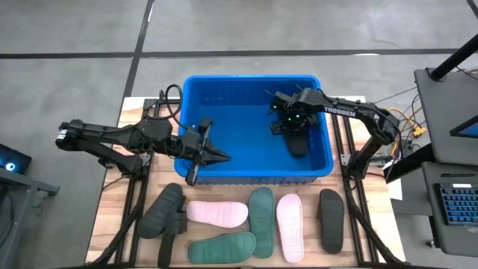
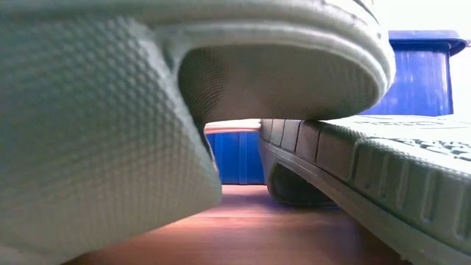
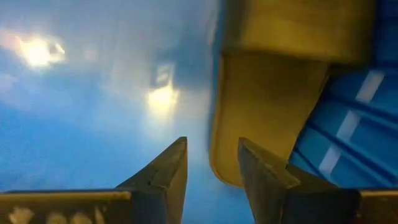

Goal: Pick and place slides into bin
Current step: Put the black slide into the bin

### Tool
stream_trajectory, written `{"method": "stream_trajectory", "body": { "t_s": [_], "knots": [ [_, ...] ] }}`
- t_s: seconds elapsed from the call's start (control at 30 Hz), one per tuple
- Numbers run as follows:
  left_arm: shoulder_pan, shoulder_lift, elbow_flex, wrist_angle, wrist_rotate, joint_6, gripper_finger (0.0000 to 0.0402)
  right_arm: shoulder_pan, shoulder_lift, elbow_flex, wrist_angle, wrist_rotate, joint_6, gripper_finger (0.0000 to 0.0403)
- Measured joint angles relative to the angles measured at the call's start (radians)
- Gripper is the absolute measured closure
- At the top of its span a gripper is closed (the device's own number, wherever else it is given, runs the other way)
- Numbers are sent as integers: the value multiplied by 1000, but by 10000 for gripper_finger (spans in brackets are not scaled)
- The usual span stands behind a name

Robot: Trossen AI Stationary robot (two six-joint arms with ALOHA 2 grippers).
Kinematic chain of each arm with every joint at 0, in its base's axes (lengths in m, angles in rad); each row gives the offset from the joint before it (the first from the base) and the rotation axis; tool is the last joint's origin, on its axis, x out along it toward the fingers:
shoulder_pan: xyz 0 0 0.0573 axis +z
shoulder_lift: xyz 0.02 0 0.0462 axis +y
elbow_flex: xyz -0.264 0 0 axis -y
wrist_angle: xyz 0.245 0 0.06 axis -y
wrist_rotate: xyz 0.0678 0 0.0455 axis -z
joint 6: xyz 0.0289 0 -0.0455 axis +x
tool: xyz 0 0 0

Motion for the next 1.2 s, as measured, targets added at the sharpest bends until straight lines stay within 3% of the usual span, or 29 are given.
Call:
{"method": "stream_trajectory", "body": {
  "t_s": [0.27, 0.47, 0.6, 0.9, 1.2],
  "knots": [
    [0, 0, 0, -3, 0, 0, 402, 29, -1, 224, -119, 59, -66, 284],
    [0, -20, -1, -49, -1, -1, 402, 119, -25, 357, -213, 96, -84, 285],
    [0, -50, -1, -101, -1, -17, 402, 223, -77, 392, -198, 129, -20, 285],
    [0, -131, -1, -224, 14, -105, 402, 519, -136, 458, -85, 319, 35, 285],
    [-23, -157, 49, -430, 81, -288, 402, 654, -134, 413, -29, 398, 54, 285]
  ]
}}
